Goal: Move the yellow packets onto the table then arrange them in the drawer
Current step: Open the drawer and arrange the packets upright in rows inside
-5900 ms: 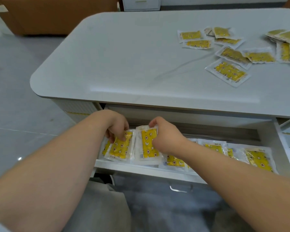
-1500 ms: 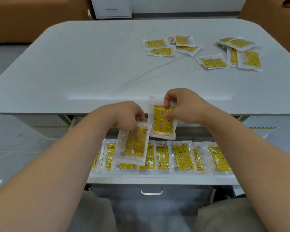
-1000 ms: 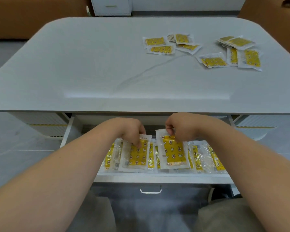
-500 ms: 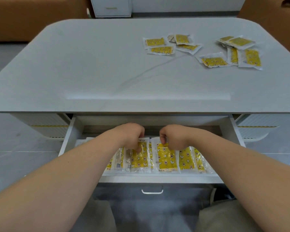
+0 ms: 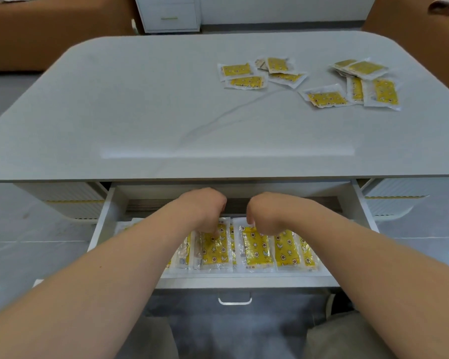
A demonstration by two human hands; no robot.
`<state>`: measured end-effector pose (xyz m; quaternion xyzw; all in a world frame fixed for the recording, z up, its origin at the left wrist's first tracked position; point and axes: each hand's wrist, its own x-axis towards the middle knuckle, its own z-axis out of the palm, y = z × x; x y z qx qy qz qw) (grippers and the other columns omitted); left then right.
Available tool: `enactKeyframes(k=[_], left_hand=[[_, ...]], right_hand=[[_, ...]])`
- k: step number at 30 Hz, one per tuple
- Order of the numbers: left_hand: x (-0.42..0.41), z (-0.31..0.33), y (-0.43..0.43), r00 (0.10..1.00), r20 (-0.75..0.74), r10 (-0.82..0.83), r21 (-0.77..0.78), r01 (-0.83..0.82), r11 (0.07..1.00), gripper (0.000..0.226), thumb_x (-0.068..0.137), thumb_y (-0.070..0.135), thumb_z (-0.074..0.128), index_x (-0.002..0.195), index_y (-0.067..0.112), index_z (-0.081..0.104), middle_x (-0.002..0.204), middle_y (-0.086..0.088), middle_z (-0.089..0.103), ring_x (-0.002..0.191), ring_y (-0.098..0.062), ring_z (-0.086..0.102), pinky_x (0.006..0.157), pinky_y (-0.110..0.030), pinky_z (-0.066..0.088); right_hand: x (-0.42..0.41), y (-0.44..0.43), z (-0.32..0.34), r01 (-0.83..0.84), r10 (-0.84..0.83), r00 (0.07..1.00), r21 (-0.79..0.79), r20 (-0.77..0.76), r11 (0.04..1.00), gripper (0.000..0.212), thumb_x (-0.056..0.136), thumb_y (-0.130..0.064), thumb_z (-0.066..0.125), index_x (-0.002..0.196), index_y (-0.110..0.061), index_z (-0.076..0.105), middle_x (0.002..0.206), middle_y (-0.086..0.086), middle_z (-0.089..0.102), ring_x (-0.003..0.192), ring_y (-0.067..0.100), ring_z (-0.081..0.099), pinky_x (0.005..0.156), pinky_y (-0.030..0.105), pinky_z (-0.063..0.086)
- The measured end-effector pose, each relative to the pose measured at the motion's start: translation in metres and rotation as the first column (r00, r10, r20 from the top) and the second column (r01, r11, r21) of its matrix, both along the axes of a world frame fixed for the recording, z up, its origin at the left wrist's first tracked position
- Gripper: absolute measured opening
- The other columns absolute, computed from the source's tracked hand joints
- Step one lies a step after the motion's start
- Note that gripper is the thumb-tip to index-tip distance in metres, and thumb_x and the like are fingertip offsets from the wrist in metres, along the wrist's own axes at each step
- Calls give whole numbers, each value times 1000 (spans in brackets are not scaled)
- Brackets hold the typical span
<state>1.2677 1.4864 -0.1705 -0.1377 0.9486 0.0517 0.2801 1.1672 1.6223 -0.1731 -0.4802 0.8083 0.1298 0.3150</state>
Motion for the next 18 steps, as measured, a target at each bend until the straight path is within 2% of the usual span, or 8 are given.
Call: enactKeyframes(k=[3,5,8,10,12,14,16,18], left_hand=[[-6,24,4,1000,21,17,50,-18,999,50,82,39,80,126,21,64,110,3,66,96,-18,62,83,-33,54],[-9,46,4,999,-7,40,125,-39,991,43,83,44,78,119,23,66,96,8,69,86,-12,63,76,-30,49],[-13,75,2,963,-191,188,325,-119,938,23,89,45,73,99,25,68,72,8,72,67,-7,70,70,-29,53],[-25,83,0,856,-386,345,424,-167,890,17,93,44,67,93,27,66,72,8,73,64,-7,70,66,-28,55],[-47,78,-6,722,-586,368,350,-184,918,19,97,45,59,100,27,65,83,10,69,79,-11,67,71,-30,52],[-78,67,-16,646,-705,291,234,-175,956,26,100,43,54,115,23,62,104,6,66,97,-16,62,82,-33,50],[-114,56,-29,649,-722,240,153,-189,970,38,102,41,50,133,19,56,131,-2,57,118,-24,55,96,-38,47],[-148,49,-44,687,-704,179,37,-216,976,48,104,41,46,144,15,46,146,-6,46,132,-29,45,105,-43,40]], right_hand=[[-6,0,27,36,-35,999,-58,12,998,34,90,-3,51,113,-12,74,119,8,72,109,27,68,96,44,57],[-13,6,56,139,-123,985,-133,118,981,30,91,-3,51,100,-14,77,105,5,75,100,23,71,90,40,60],[-27,23,102,381,-287,865,-167,412,909,37,89,6,43,82,-11,75,85,2,78,84,16,76,68,27,60],[-46,33,116,507,-366,821,-267,438,819,35,87,6,41,77,-9,70,79,4,78,79,15,76,64,28,57],[-72,34,112,580,-476,814,-448,332,680,29,89,1,44,81,-12,69,87,5,76,86,20,74,71,33,58],[-104,28,95,537,-613,781,-630,120,561,23,92,-9,48,97,-15,69,110,6,69,103,25,63,86,39,55],[-133,19,74,493,-714,700,-709,-21,505,29,98,-20,48,124,-16,61,133,9,55,124,31,49,99,43,46],[-159,9,56,451,-743,659,-729,-118,515,43,104,-32,43,142,-12,46,148,12,42,136,34,36,106,47,36]])
